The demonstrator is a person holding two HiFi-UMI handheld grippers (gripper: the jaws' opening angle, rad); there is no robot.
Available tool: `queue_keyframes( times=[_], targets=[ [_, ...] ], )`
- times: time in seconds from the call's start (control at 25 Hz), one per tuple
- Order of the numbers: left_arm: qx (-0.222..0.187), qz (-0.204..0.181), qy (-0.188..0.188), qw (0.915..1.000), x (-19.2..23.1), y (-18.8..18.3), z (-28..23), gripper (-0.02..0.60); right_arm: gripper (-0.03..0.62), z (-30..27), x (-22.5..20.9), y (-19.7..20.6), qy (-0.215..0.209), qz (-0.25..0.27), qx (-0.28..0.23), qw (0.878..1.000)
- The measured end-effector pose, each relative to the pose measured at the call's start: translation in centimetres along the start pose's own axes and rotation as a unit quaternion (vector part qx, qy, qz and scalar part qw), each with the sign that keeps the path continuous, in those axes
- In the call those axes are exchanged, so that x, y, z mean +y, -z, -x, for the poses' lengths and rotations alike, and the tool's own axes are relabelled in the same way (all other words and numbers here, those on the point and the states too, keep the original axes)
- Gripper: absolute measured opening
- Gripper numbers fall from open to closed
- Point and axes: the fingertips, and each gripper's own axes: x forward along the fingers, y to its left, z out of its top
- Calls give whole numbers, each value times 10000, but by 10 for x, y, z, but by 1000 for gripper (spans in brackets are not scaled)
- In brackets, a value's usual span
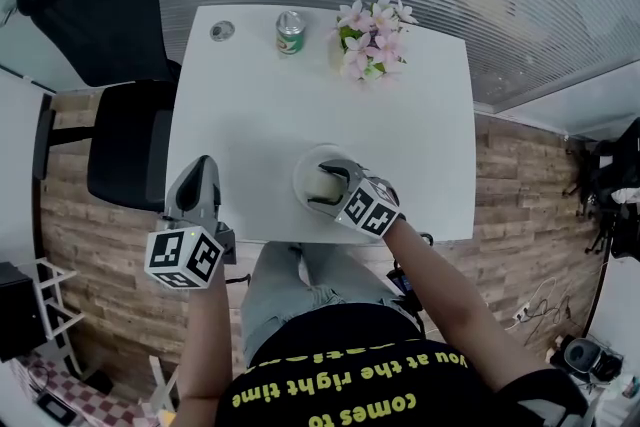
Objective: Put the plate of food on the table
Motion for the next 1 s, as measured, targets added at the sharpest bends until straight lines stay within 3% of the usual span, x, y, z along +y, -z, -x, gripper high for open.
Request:
queue_keyframes(
  times=[0.72, 1.0],
  targets=[
    [-39, -64, -19, 10000, -4, -6, 4, 1, 382, 8, -3, -10, 92, -171, -259, 9995],
    [-61, -139, 50, 9999, -10, -12, 0, 2, 236, 30, -7, -31, 381, -101, -634, 9972]
  ],
)
